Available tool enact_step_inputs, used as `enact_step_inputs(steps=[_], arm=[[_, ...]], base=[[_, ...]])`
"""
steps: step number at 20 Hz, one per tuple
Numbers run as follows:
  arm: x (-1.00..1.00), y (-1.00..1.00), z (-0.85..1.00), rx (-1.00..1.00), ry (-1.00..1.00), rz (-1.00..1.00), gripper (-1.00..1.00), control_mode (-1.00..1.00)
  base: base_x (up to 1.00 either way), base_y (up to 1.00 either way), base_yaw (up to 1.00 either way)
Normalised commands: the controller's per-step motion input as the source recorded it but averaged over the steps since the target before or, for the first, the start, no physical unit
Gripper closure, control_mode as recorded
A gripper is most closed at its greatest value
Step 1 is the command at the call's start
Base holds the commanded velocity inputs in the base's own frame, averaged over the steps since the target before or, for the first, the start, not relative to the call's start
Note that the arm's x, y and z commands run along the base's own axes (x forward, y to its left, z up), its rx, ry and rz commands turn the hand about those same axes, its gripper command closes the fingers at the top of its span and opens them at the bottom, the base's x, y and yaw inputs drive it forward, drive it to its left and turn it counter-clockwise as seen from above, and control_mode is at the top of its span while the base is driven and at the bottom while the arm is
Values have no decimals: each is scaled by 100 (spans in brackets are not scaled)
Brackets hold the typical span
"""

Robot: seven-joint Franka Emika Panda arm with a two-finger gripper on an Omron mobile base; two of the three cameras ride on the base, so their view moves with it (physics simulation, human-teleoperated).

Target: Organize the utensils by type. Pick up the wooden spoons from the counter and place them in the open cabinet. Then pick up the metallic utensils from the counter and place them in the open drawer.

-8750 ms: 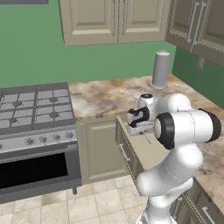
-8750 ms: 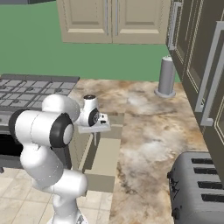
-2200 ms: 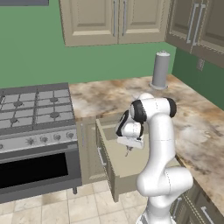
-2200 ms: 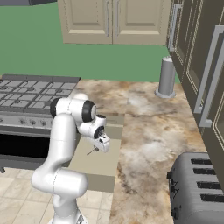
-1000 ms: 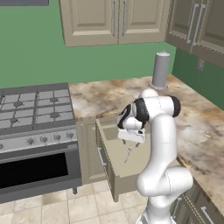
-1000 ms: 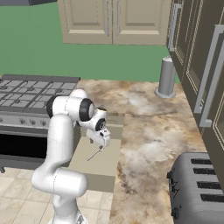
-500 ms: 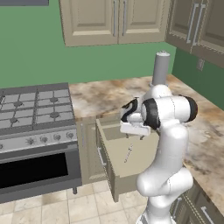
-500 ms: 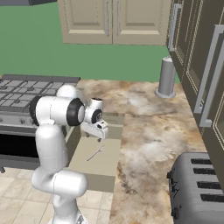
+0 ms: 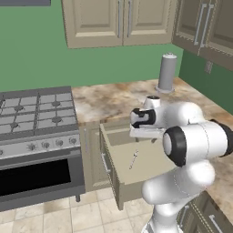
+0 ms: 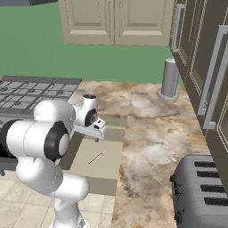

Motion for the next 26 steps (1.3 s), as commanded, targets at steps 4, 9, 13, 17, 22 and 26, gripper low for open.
enact_step_inputs(steps=[4, 9, 13, 17, 22, 26], arm=[[-51, 0, 65, 0, -17, 0, -100, -100], [-40, 0, 60, 0, -2, 1, -100, -100], [-42, 0, 53, 0, 0, 5, -100, -100], [-46, 0, 34, -3, 0, 8, -100, -100], [-14, 0, 0, -1, 0, 0, -100, -100], [0, 0, 0, 0, 0, 0, -100, -100]], base=[[0, 0, 0], [0, 0, 0], [0, 0, 0], [0, 0, 0], [0, 0, 0], [0, 0, 0]])
